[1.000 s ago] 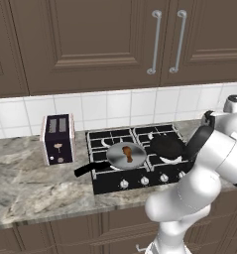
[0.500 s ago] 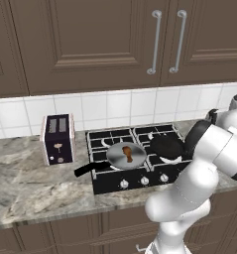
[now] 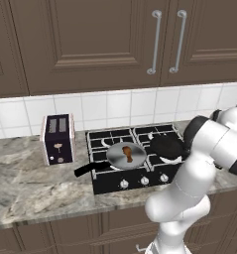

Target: Place both pans onto different burners. Then place the corn and the chicken drumstick on different pans.

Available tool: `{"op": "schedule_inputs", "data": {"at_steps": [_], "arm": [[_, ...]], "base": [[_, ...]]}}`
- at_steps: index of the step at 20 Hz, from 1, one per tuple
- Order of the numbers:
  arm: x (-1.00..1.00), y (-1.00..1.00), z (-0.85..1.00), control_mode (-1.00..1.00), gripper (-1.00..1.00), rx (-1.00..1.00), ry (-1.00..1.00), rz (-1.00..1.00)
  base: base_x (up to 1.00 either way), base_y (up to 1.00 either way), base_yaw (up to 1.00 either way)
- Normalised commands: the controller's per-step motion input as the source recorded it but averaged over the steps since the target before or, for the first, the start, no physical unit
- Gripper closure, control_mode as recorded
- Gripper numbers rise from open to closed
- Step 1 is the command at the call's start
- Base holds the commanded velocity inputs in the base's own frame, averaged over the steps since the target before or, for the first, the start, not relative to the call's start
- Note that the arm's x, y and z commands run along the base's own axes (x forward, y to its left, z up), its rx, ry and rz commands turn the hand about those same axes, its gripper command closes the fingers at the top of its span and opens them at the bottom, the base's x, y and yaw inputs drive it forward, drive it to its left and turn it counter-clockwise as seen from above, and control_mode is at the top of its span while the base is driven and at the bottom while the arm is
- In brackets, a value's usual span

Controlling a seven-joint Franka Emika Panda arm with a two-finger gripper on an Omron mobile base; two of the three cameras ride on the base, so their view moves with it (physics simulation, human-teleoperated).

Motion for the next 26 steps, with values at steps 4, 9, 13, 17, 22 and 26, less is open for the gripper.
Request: {"op": "schedule_inputs", "data": {"at_steps": [4, 9, 13, 17, 22, 26], "arm": [[0.0, -0.23, -0.01, -1.0, -1.0, -0.03, -0.02, 0.0], [0.0, -0.25, 0.0, -1.0, -1.0, -0.05, -0.01, 0.0], [0.0, -0.28, -0.03, -1.0, -1.0, -0.05, 0.0, 0.0], [0.0, -0.3, -0.01, -1.0, -1.0, -0.03, 0.0, 0.0], [0.0, -0.3, 0.0, -1.0, -1.0, -0.01, 0.0, 0.0], [0.0, -0.29, 0.0, -1.0, -1.0, 0.0, 0.0, 0.0]], "base": [[0.0, 0.0, 0.0], [0.0, 0.0, 0.0], [0.0, 0.0, 0.0], [0.0, 0.0, 0.0], [0.0, 0.0, 0.0], [0.0, 0.0, 0.0]]}}
